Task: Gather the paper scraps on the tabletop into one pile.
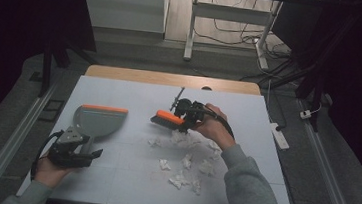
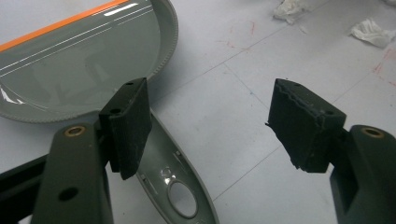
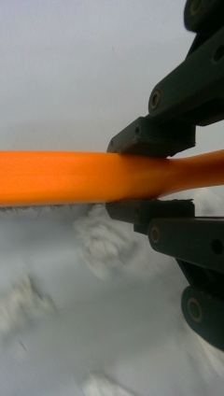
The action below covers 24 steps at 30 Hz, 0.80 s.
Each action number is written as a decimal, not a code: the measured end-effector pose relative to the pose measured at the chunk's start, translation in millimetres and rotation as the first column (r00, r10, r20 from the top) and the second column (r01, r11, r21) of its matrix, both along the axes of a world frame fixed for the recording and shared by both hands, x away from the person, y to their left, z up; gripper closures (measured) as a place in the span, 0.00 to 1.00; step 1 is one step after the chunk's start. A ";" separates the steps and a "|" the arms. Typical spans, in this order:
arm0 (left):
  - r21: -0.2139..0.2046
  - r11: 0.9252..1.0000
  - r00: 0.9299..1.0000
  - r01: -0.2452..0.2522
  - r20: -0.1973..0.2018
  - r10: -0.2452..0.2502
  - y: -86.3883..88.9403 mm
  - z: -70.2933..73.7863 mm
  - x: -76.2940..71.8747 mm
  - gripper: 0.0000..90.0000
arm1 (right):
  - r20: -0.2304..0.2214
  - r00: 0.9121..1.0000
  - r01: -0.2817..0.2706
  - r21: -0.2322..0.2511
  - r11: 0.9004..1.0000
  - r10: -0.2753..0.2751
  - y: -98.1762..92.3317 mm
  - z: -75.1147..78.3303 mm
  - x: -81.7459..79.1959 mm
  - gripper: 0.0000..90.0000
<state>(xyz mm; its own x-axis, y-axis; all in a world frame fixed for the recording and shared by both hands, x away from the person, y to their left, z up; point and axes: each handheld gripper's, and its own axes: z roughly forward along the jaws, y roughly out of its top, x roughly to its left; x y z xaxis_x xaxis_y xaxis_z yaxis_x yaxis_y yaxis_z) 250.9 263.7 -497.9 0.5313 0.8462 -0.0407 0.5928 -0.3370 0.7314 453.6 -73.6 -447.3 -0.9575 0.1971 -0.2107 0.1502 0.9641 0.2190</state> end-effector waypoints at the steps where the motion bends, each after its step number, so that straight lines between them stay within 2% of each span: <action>1: -0.001 1.000 1.000 -0.001 -0.001 0.001 0.0 -0.2 0.3 0.34 | -0.005 1.000 -0.010 -0.002 1.000 0.010 -1.7 0.1 -4.9 0.78; 3: 0.000 1.000 1.000 0.002 -0.005 -0.002 0.1 -0.5 1.1 0.34 | -0.009 1.000 -0.016 0.000 1.000 0.016 -6.1 1.9 -12.5 0.78; 6: 0.003 1.000 1.000 -0.001 -0.004 0.001 -0.5 -0.8 1.0 0.34 | 0.007 1.000 0.003 0.070 0.998 -0.004 -15.3 10.3 -15.9 0.78; 8: 0.002 1.000 1.000 -0.002 -0.005 0.002 -0.4 -0.3 0.8 0.34 | 0.018 0.999 0.038 0.113 0.993 -0.040 -21.1 18.1 -14.3 0.78; 10: -0.001 1.000 1.000 -0.003 -0.003 0.003 -0.7 0.0 0.4 0.34 | 0.017 0.998 0.051 0.150 0.987 -0.054 -26.4 22.2 -11.3 0.78; 13: 0.000 1.000 1.000 -0.002 -0.005 0.002 -0.7 -0.6 1.3 0.34 | -0.009 0.996 0.087 0.202 0.976 -0.087 -33.3 22.8 -7.1 0.78; 16: 0.000 1.000 1.000 -0.001 -0.007 0.001 -0.4 -0.7 1.6 0.34 | -0.009 0.994 0.109 0.227 0.968 -0.110 -38.6 21.8 -2.8 0.78; 19: -0.002 1.000 1.000 -0.001 -0.004 0.001 -0.8 -0.3 1.0 0.34 | -0.004 0.994 0.111 0.230 0.967 -0.114 -40.3 21.4 -0.5 0.77; 24: -0.002 1.000 1.000 -0.001 -0.003 0.001 -1.1 -0.1 0.6 0.34 | -0.004 0.989 0.144 0.272 0.951 -0.149 -37.9 27.2 -3.7 0.78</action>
<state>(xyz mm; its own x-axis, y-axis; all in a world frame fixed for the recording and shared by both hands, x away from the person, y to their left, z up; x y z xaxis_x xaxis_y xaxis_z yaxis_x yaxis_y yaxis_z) 251.5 262.6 -498.0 0.5303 0.8467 -0.0436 0.5952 -0.3351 0.7304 449.9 -111.5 -420.1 -0.9107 0.3867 -0.1453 0.2794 0.8358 0.4727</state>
